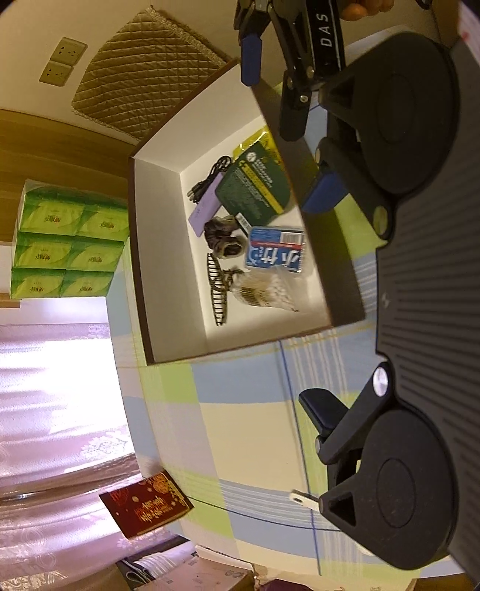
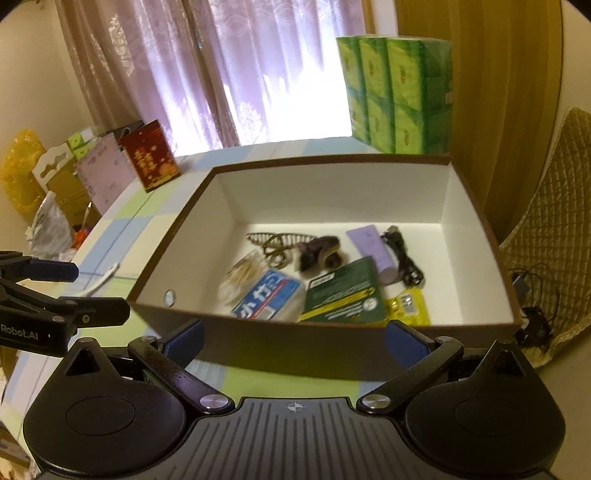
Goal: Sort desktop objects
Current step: 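Withdraw both tools from the box toward the white spoon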
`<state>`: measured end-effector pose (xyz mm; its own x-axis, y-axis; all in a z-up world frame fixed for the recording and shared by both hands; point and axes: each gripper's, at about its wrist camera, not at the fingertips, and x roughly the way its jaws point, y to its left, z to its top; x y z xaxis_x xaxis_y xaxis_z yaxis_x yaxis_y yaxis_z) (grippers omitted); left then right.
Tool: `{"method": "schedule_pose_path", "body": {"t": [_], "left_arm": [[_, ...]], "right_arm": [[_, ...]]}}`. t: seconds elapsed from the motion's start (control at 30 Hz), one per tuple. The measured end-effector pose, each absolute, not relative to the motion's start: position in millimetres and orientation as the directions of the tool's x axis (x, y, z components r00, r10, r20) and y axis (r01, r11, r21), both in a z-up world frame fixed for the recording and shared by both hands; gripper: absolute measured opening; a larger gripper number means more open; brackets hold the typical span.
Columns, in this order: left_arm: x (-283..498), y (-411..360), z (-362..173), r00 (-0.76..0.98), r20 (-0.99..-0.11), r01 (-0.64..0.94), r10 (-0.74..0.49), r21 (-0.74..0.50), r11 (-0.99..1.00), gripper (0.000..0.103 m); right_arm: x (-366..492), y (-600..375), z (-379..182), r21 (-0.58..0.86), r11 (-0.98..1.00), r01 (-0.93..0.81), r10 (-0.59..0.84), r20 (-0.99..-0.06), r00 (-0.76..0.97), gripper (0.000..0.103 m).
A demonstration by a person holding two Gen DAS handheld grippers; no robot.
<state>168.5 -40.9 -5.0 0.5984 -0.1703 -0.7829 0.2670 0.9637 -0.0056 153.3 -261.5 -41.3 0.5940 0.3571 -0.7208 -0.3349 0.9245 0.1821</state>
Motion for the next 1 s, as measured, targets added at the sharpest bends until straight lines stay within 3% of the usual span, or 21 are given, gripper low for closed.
{"method": "schedule_pose_path", "body": {"t": [0.33,1.0], "left_arm": [[138,-2,-12,0.591,-0.793,0.223,-0.149,-0.017,0.975,0.1],[120,162,-64,0.584,-0.812,0.09,-0.005,0.059,0.994,0.097]], "right_arm": [[137,-242,-58,0.196,0.924,-0.329,0.356,-0.756,0.55,0.101],[123,-177,-113,0.202,0.947,-0.249,0.295,-0.853,0.431,0.101]]}}
